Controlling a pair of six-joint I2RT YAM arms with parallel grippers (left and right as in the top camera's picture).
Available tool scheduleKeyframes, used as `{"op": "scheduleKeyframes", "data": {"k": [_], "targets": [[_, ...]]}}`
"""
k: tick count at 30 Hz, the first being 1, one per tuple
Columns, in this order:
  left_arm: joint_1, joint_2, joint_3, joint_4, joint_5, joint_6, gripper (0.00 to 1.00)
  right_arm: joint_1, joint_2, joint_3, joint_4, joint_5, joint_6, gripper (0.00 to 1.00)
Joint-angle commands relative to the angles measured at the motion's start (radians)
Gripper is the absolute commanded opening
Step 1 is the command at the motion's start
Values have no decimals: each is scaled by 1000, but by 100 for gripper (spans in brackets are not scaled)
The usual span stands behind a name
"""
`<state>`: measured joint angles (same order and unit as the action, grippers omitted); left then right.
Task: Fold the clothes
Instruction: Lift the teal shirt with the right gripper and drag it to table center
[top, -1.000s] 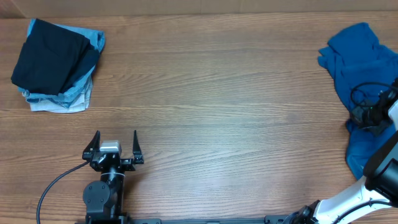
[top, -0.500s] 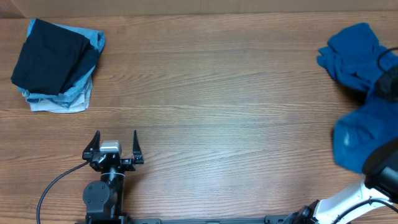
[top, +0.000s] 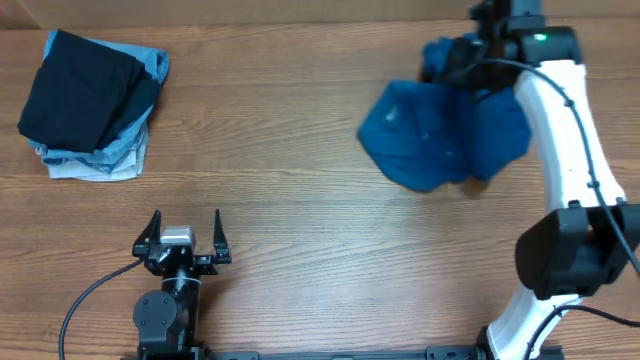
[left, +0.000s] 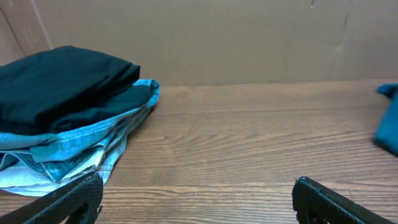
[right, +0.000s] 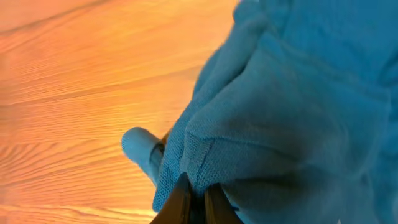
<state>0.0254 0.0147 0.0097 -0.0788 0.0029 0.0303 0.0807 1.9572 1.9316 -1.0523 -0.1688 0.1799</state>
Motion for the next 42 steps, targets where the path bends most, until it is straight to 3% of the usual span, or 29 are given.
{"op": "scheduleKeyframes", "data": {"k": [1,11,27,29,30,31,32,33,38,42], "targets": [[-11,-10,-5,2,-10,18,100,94,30,2,66,-11,2,4],[-11,-10,-5,2,-10,18,100,239,154,0,194,-8,-32,4],[-11,-10,-5,2,-10,19,100,275,155,0,423,-43,-80,4],[-11,-10,-5,2,-10,18,100,309,163,0,473,-43,-80,22],[-11,-10,-5,2,-10,18,100,325,167,0,491,-43,-80,37],[-11,-10,-5,2,-10,19,100,339,171,0,505,-42,-80,45],[-11,-10,-5,2,-10,18,100,347,175,0,517,-43,-80,63],[-11,-10,-5,2,-10,18,100,351,179,0,529,-42,-80,86],[-11,-10,-5,13,29,-35,100,320,138,1,476,-43,-79,90],[-12,-10,15,75,297,-173,100,237,63,1,319,-41,-76,90]]}}
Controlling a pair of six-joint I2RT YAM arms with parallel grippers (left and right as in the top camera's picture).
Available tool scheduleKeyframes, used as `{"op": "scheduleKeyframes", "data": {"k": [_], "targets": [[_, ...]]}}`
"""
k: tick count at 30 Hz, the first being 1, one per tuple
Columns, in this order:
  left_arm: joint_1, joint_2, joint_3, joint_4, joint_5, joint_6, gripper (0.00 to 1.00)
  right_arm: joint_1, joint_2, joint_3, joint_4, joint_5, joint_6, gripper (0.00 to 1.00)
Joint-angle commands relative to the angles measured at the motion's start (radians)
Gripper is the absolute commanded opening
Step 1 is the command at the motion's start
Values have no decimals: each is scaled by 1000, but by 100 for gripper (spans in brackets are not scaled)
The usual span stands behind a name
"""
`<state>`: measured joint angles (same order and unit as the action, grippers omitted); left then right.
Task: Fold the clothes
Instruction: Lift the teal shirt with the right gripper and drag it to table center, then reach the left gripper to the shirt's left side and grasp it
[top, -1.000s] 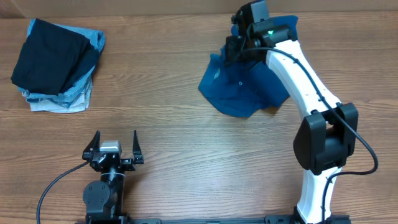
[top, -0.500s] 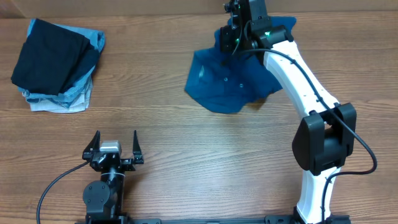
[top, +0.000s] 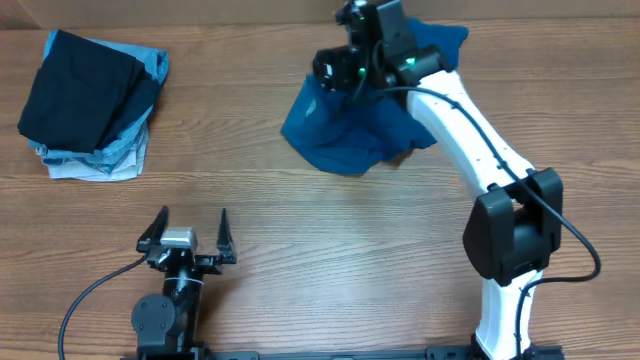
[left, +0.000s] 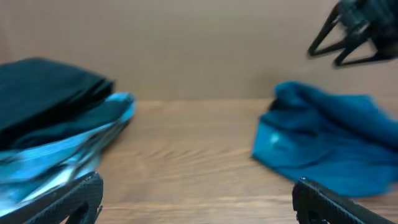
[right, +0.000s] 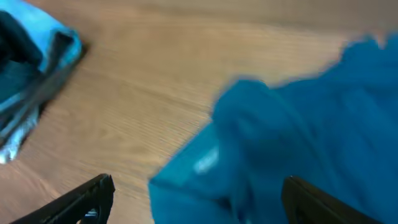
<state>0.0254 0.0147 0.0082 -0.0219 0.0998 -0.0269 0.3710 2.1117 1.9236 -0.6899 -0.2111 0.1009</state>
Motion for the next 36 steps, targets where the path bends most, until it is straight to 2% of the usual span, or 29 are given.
{"op": "scheduleKeyframes", "data": {"k": [1,4,8,12,14,16,18,22,23,24,25,26,31,36], "targets": [[-14,-9,48,-9,240,-185,100,-94,-106,9,-95,1,6,90],[-14,7,170,-123,268,-209,100,-196,-119,9,-205,0,7,90],[-14,211,430,-275,264,-204,100,-293,-119,9,-311,0,7,90],[-36,660,780,-524,294,-169,100,-400,-119,9,-395,10,61,90],[-135,909,982,-650,279,-104,100,-439,-119,9,-419,11,59,90],[-279,1106,1123,-689,157,-85,100,-455,-119,9,-431,37,55,90],[-410,1242,1194,-668,51,-84,100,-457,-119,9,-450,109,55,91],[-556,1458,1209,-461,57,-80,100,-458,-119,8,-491,166,56,95],[-568,1496,1209,-418,58,-77,89,-458,-119,8,-492,166,56,96],[-582,1543,1209,-372,48,-77,71,-458,-119,8,-494,166,56,96],[-595,1608,1209,-322,46,-77,63,-458,-119,8,-495,166,56,96],[-602,1670,1209,-285,46,-78,67,-458,-119,8,-497,166,56,96],[-610,1865,1209,-223,-27,-77,62,-458,-119,8,-501,166,55,97],[-645,1908,1209,-235,-58,85,62,-458,-119,8,-498,166,55,97]]}}
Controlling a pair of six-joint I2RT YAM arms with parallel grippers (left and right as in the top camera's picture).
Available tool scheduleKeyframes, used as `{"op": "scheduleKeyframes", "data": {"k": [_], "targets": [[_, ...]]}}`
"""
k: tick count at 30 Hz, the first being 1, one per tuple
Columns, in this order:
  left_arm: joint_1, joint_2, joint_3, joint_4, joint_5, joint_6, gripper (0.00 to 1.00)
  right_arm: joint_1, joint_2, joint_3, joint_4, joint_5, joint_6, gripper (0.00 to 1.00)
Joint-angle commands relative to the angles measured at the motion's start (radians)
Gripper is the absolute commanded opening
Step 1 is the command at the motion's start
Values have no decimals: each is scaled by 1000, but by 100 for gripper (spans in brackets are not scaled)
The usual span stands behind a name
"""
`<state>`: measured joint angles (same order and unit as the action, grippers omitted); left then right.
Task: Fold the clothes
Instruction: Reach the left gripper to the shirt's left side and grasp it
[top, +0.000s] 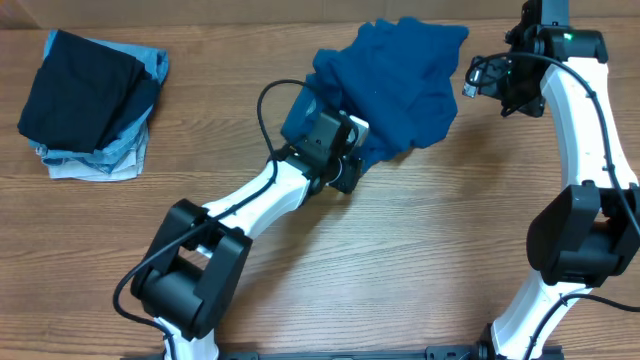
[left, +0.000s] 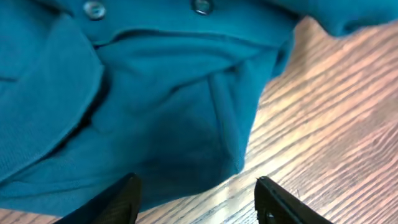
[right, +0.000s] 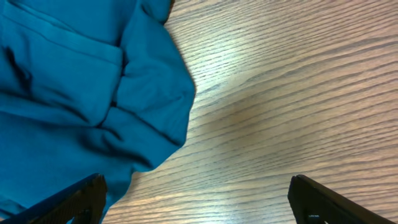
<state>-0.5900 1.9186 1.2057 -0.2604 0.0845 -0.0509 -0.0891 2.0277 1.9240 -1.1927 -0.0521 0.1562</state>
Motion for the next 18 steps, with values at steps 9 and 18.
{"op": "scheduleKeyframes", "data": {"k": [9,18], "targets": [[-82,38,11,-17,-332,403,63,2,-34,8,5,11,0,98],[-85,98,19,19,-394,433,11,2,-34,8,6,18,0,98]]}}
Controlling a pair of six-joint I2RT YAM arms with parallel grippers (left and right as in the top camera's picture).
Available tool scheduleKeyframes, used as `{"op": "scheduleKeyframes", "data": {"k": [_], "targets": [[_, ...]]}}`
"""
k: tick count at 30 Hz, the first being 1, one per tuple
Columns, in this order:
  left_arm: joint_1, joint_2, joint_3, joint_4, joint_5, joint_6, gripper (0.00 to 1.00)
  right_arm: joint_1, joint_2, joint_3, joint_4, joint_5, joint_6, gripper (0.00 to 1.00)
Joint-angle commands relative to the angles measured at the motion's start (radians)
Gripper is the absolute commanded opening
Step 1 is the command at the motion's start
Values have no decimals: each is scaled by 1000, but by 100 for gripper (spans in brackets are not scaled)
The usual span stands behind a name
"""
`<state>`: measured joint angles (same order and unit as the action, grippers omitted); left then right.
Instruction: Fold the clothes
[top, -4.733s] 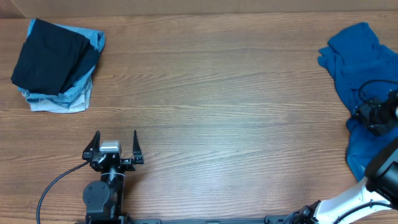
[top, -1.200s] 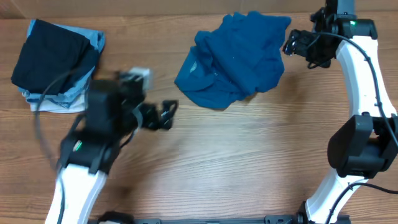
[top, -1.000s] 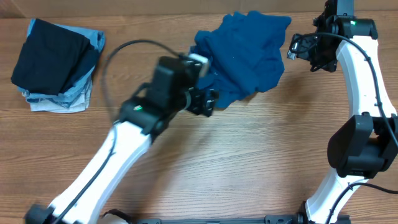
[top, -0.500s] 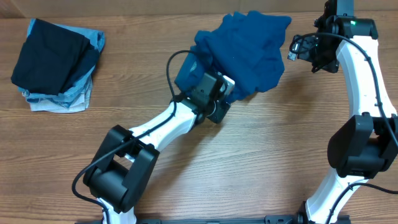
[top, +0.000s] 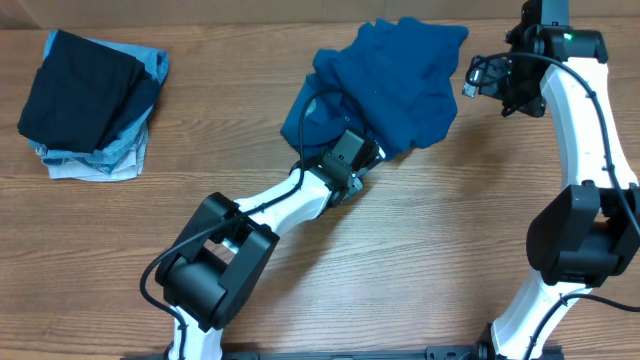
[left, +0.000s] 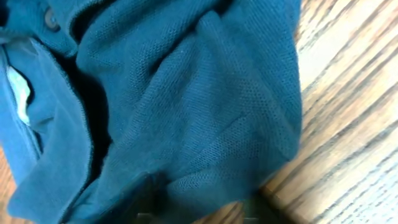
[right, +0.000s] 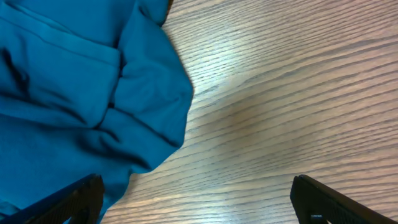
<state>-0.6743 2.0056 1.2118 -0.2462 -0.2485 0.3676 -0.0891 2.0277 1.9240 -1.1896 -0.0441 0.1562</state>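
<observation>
A crumpled blue polo shirt (top: 385, 85) lies at the back middle of the table. My left gripper (top: 362, 152) is pressed against its near edge. In the left wrist view the knit fabric (left: 186, 93) fills the frame, and the left gripper (left: 205, 208) shows as blurred dark fingers set apart, open, with the shirt's hem between them. My right gripper (top: 500, 85) hovers to the right of the shirt. In its own view the right gripper (right: 199, 211) is open with bare wood between its fingers, and the shirt (right: 74, 81) lies to its left.
A stack of folded clothes (top: 90, 100), dark on top and light blue beneath, sits at the back left. The wooden table (top: 450, 250) stretches in front of the shirt. The left arm lies across the table's middle.
My left gripper has moved right and closer, so its open fingers now straddle the shirt's near hem. The right arm and the shirt's outline have not changed.
My right gripper was shut on the shirt, holding it at the back right, with the left arm parked at the front. Then the right gripper was open over the shirt at the back middle. Later it stood off to the right while the left gripper reached the shirt's near edge.
</observation>
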Motion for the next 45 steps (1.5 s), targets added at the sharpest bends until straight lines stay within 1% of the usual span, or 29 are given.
{"op": "scheduleKeyframes", "data": {"k": [1,3,4,9,11,13,17,18,22,24,27,30,32,33,34,35,37,38,39,40,42,43,45], "targets": [[-2,-4,20,4,-107,11,4,2,-34,8,2,10,0,98],[-4,-56,28,0,-168,-2,4,2,-34,8,0,10,0,98],[-8,-110,31,-2,-189,-34,4,2,-34,8,-5,10,0,98],[-12,-355,31,-21,-166,-53,4,2,-34,8,-52,10,0,97],[-13,-478,31,-3,-120,-54,4,2,-34,8,-93,10,0,97],[-12,-528,31,-3,-113,-51,4,2,-34,8,-145,8,0,98],[-11,-531,31,11,-155,-45,4,2,-34,8,-231,-13,1,98],[-8,-531,31,18,-159,-45,4,3,-34,8,-232,-18,1,98],[18,-531,31,44,-261,-47,5,5,-34,6,-226,-92,0,98],[45,-529,31,32,-260,-70,4,6,-34,6,-219,-100,0,98],[108,-503,31,3,-248,-178,4,6,-34,-5,-214,-100,0,98],[173,-413,29,-18,-116,-195,5,6,-34,-60,-171,-100,0,98],[196,-356,29,-14,-117,-219,7,6,-34,-89,-139,-100,0,98],[208,-333,29,-16,-117,-219,17,6,-34,-100,-127,-100,0,98],[218,-320,29,-19,-116,-225,32,6,-34,-106,-121,-100,0,98],[227,-315,29,-37,-116,-244,78,6,-34,-106,-120,-100,0,98],[229,-327,36,-101,-84,-264,83,5,-34,-106,-113,-100,0,98],[229,-342,45,-175,-39,-309,88,6,-34,-106,-112,-100,0,98],[229,-352,48,-221,-8,-351,96,6,-34,-106,-111,-100,0,98],[231,-359,48,-265,23,-385,100,5,-34,-106,-108,-100,0,98],[233,-362,48,-406,95,-479,98,6,-34,-106,-109,-100,0,98],[233,-362,48,-444,102,-504,97,5,-34,-106,-109,-100,0,98],[238,-361,48,-522,117,-554,88,5,-34,-106,-105,-100,0,98]]}}
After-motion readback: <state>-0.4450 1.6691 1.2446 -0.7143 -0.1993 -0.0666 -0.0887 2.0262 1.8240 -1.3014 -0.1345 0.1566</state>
